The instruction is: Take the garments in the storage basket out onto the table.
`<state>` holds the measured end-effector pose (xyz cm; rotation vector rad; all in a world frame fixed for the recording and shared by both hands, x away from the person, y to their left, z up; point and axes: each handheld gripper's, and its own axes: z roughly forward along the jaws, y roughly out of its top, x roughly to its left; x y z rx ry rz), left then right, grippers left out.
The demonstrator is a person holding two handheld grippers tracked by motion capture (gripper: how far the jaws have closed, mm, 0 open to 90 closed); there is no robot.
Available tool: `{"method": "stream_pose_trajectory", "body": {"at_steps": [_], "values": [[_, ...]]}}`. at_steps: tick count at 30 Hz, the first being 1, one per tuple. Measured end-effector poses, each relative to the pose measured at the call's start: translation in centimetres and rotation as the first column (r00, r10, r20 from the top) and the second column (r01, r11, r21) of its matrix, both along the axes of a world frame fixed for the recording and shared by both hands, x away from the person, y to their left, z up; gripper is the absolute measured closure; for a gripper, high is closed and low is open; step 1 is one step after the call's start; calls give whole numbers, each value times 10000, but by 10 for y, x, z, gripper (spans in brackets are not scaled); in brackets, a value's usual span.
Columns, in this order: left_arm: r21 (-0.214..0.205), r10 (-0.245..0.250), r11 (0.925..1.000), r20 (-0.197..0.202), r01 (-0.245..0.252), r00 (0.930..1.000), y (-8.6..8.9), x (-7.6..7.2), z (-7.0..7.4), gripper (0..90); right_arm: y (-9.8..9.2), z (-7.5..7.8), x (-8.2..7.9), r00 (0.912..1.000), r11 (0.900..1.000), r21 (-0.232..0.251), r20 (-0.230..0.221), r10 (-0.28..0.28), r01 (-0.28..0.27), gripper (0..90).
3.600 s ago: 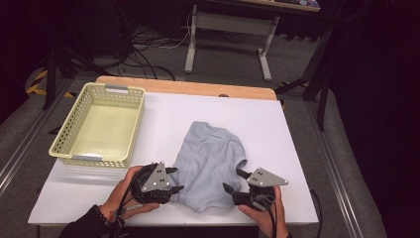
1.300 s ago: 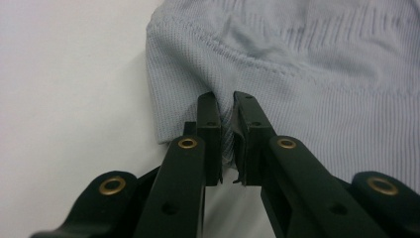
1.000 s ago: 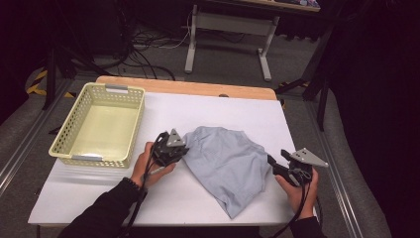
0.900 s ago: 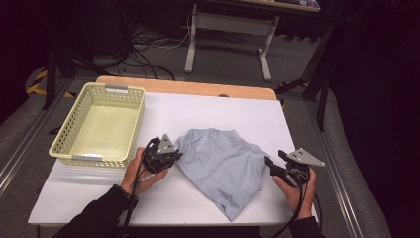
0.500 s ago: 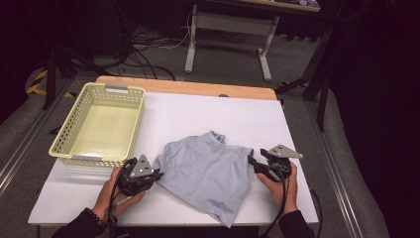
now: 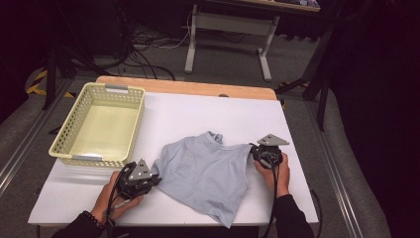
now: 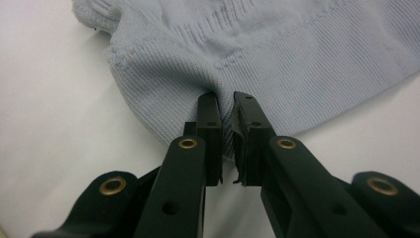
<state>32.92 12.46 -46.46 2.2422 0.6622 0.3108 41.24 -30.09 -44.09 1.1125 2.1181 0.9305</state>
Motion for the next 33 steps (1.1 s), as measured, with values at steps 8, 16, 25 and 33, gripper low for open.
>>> {"method": "stream_pose_trajectory", "body": {"at_steps": [8,16,25,33], "values": [[-336,-490,9982,245,498,9985,-8,-4,4,826,7,53,23,9931,9985,-532,1174,-65,129,868],[-254,-712,9971,252,719,9971,-12,-8,3,820,6,54,34,9946,9981,-260,891,-537,563,550],[-76,-695,9975,242,697,9973,-14,-7,-2,777,-4,30,6,9966,9982,-191,604,-555,568,397],[-87,-704,9975,211,706,9973,-16,-9,-4,741,-15,29,-41,9944,9974,687,1021,-275,205,370]]}}
